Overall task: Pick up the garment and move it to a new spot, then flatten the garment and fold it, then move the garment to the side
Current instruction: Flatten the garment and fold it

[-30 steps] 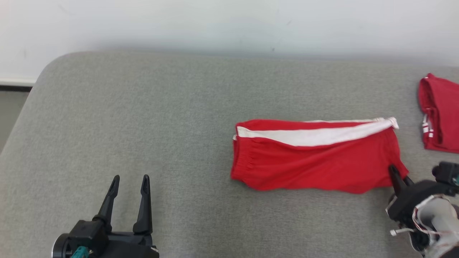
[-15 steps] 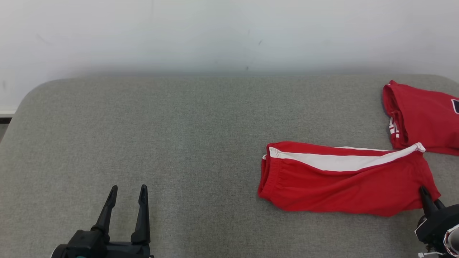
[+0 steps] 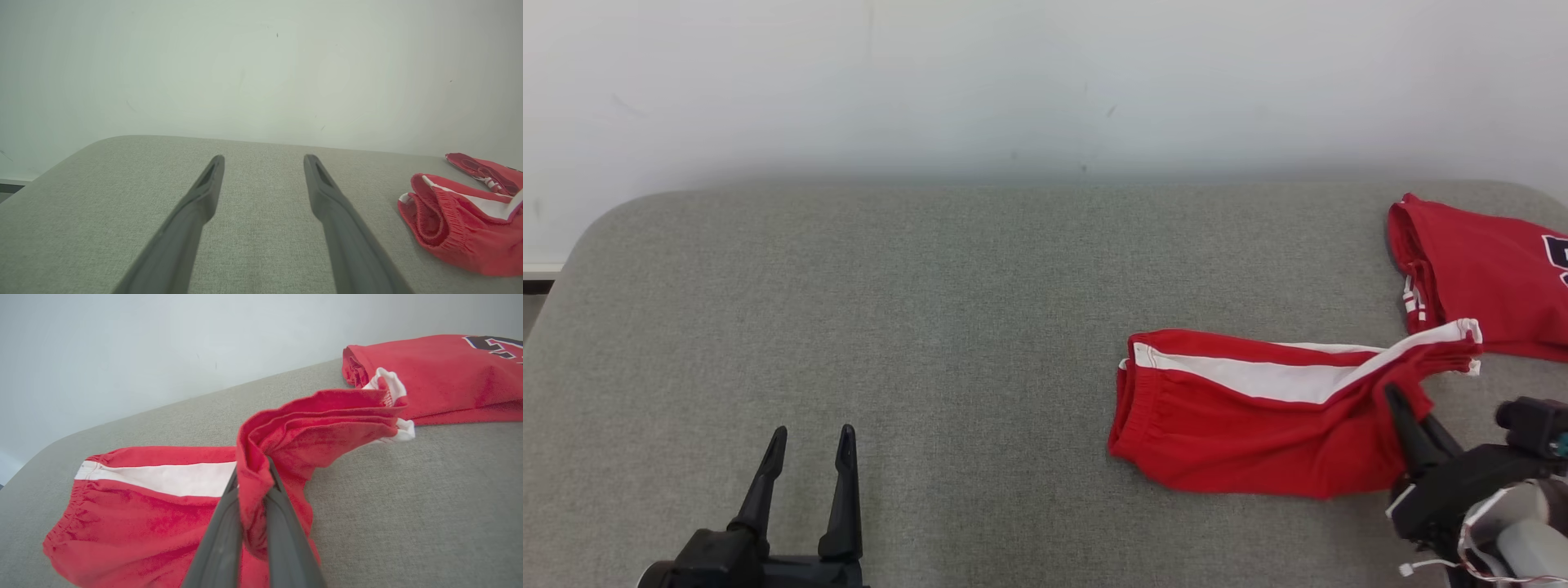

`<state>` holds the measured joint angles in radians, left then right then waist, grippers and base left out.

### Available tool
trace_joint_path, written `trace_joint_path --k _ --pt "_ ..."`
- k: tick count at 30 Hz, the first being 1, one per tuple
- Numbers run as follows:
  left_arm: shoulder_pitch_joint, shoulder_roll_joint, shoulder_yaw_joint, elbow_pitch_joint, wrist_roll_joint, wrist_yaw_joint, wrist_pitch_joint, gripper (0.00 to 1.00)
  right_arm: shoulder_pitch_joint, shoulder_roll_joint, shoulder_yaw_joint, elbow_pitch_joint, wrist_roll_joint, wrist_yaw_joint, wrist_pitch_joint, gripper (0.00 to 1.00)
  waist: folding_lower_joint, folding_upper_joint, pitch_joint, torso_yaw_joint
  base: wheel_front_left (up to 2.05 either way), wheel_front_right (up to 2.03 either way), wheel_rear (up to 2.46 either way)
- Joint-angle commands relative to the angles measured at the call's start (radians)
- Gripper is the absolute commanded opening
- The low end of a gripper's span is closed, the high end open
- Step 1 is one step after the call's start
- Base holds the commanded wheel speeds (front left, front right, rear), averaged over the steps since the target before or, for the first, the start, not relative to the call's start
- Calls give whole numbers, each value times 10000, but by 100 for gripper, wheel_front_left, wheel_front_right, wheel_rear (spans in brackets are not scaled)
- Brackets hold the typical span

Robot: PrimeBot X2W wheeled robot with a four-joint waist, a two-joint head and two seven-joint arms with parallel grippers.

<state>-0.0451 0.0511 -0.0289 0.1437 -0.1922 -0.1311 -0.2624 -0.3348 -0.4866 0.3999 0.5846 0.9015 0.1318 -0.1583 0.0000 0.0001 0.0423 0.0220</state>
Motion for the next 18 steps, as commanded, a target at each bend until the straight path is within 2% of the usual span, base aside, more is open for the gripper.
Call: trace_joint_path --k 1,11,18 --pt "60 -12 8 -12 20 10 -32 100 131 170 34 -286 -196 -29 78 0 0 -1 16 35 0 0 0" --pt "-124 -13 -66 -4 -27 9 -32 100 438 1170 284 -1916 -1345 -29 864 0 0 -1 155 327 0 0 0" --pt "-330 -13 -177 81 -185 9 -32 100 652 1877 355 -2450 -1949 -29 1457 0 0 -1 278 636 0 0 0"
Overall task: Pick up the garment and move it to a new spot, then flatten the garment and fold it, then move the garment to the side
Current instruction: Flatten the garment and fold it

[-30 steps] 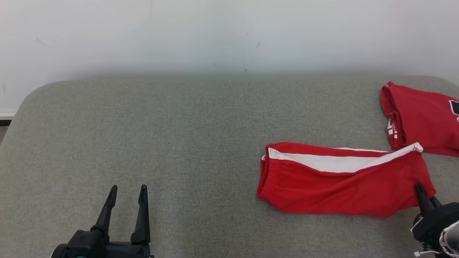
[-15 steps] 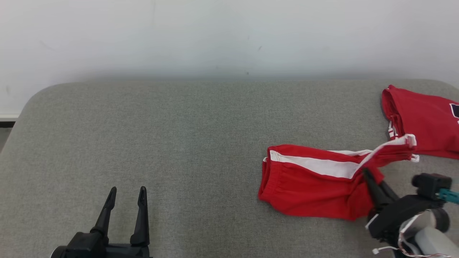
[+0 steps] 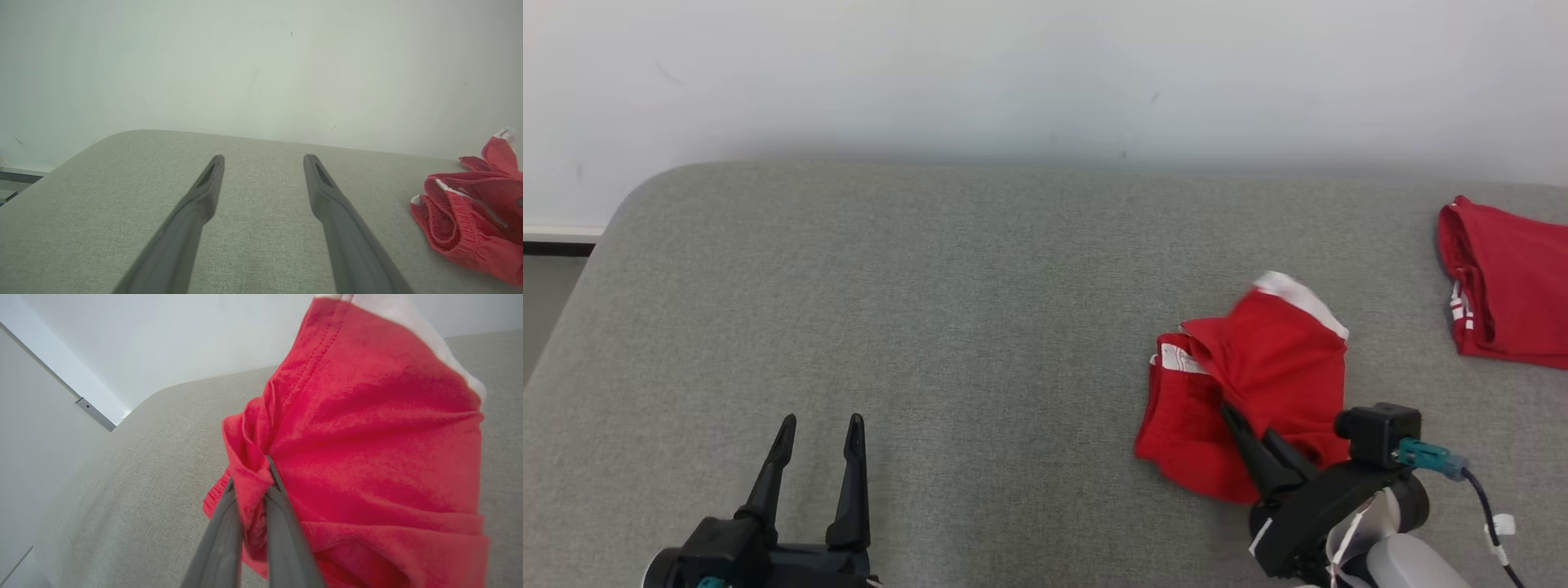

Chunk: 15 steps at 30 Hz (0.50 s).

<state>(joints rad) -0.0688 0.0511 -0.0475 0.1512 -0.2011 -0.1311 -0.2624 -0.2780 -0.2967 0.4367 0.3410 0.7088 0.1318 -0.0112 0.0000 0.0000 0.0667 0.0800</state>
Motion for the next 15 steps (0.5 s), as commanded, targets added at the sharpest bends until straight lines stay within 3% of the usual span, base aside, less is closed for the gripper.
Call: trace_joint_path --k 1,15 --pt "-108 -13 20 20 -81 9 -32 100 109 74 -5 -75 -80 -29 17 0 0 0 44 90 0 0 0" --pt "-213 -13 -75 147 -182 9 -32 100 458 1118 213 75 -640 -29 242 0 0 0 170 376 0 0 0"
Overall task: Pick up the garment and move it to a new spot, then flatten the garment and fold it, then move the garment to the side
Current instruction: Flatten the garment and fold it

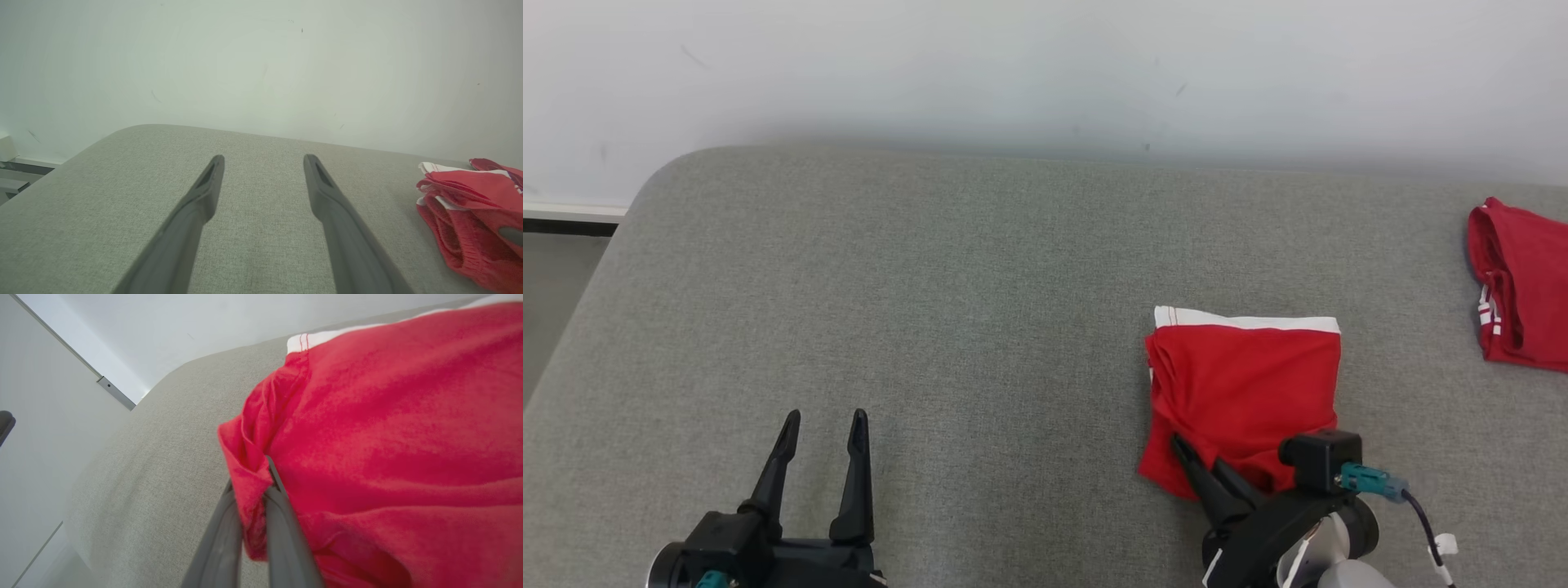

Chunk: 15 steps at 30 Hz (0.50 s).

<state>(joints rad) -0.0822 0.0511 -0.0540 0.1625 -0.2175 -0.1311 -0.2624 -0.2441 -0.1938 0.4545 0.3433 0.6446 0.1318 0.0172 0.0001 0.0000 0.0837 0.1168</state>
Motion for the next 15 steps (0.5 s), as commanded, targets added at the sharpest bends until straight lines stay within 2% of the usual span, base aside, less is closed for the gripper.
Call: trace_joint_path --k 1,3,4,5,15 --pt "-88 -13 -16 49 -11 9 -32 100 137 130 46 122 39 -29 -38 0 -1 0 -3 10 0 0 0" --pt "-95 -13 -10 72 -8 9 -32 100 140 165 -5 253 35 -29 -115 0 -1 0 -26 -1 0 0 0" --pt "-88 -15 -7 84 -5 9 -32 100 117 179 -22 297 -4 -29 -172 74 -1 0 -42 -12 0 0 0" --pt "-73 -13 7 92 -2 9 -32 100 118 225 -52 339 55 -29 -219 100 -1 0 -64 -33 0 0 0" --pt "222 -13 97 80 62 9 -32 100 -59 -285 -903 -57 161 -29 -1500 100 -1 0 -300 -327 0 0 0"
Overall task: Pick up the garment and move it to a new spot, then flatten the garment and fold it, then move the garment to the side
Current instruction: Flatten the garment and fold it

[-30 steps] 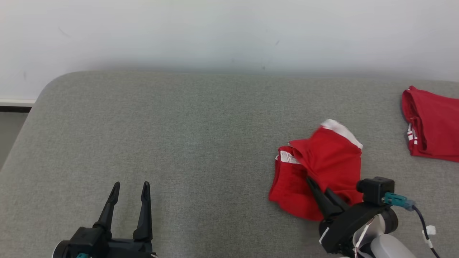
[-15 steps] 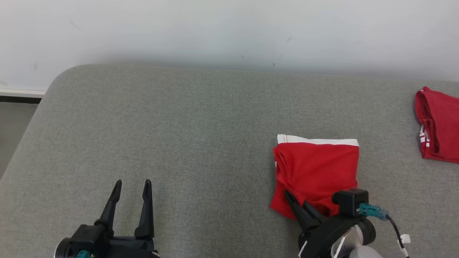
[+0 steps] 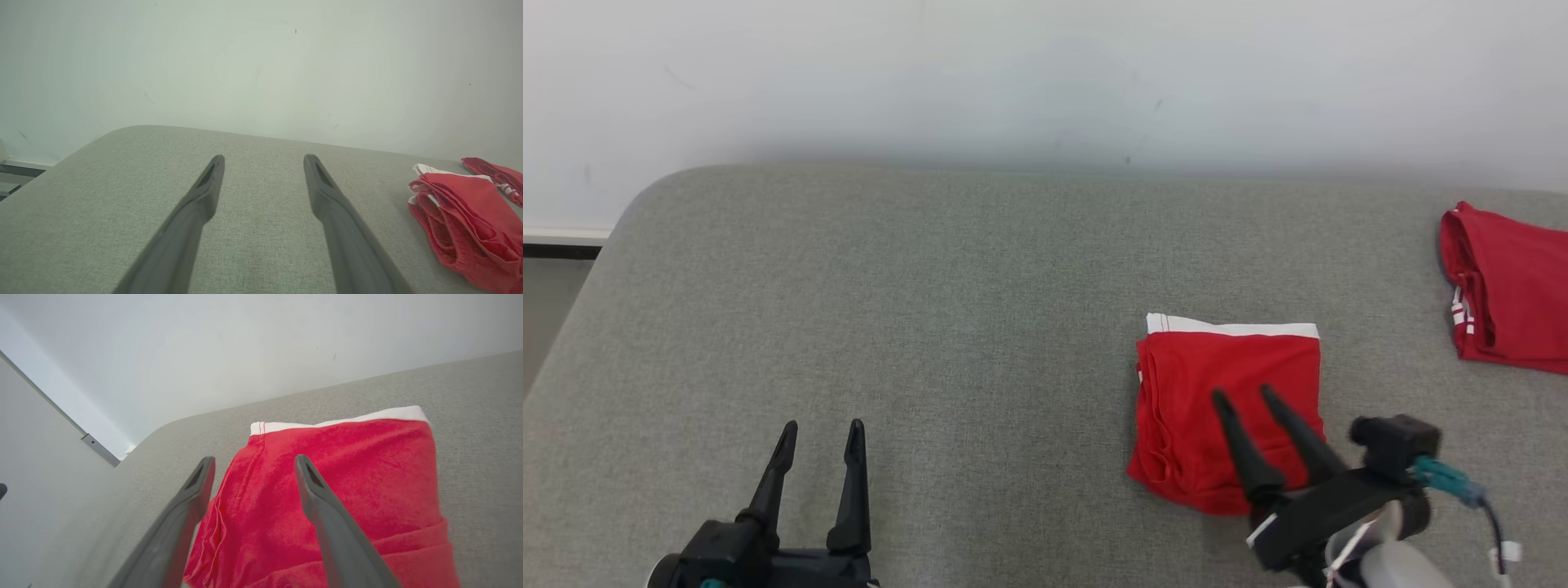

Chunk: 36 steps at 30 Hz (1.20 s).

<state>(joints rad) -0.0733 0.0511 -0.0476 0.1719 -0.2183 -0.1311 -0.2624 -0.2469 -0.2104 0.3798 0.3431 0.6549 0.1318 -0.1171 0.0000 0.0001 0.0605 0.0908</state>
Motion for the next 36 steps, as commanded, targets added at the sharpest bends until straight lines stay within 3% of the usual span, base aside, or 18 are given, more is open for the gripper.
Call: trace_joint_path --k 1,10,11,12,13,23,36 --pt "158 -13 43 -22 73 9 -32 100 -24 -197 -342 -76 20 -29 -306 100 0 -1 -96 -93 0 0 0" --pt "227 -13 -22 23 114 9 -32 100 142 -697 -1917 733 -706 -29 -1054 100 0 -1 -253 -95 0 0 0" --pt "218 -13 -41 20 121 9 -32 100 164 -715 -2045 917 -770 -29 -1108 44 0 -1 -262 -67 0 0 0" --pt "213 -13 -64 19 130 9 -32 100 172 -711 -2133 1088 -803 -29 -1150 17 0 -1 -266 -37 0 0 0" --pt "205 -13 -77 16 147 9 -32 100 168 -724 -2185 1256 -876 -29 -1194 0 0 -1 -266 -7 0 0 0" --pt "97 9 -222 56 195 9 -31 100 -328 -592 -1630 2670 -2074 -29 -1481 0 0 -1 -155 366 0 0 0" --pt "-54 3 -299 88 124 9 -31 100 -561 777 -1211 3683 -2657 -29 -1485 0 0 -1 11 838 0 0 0"
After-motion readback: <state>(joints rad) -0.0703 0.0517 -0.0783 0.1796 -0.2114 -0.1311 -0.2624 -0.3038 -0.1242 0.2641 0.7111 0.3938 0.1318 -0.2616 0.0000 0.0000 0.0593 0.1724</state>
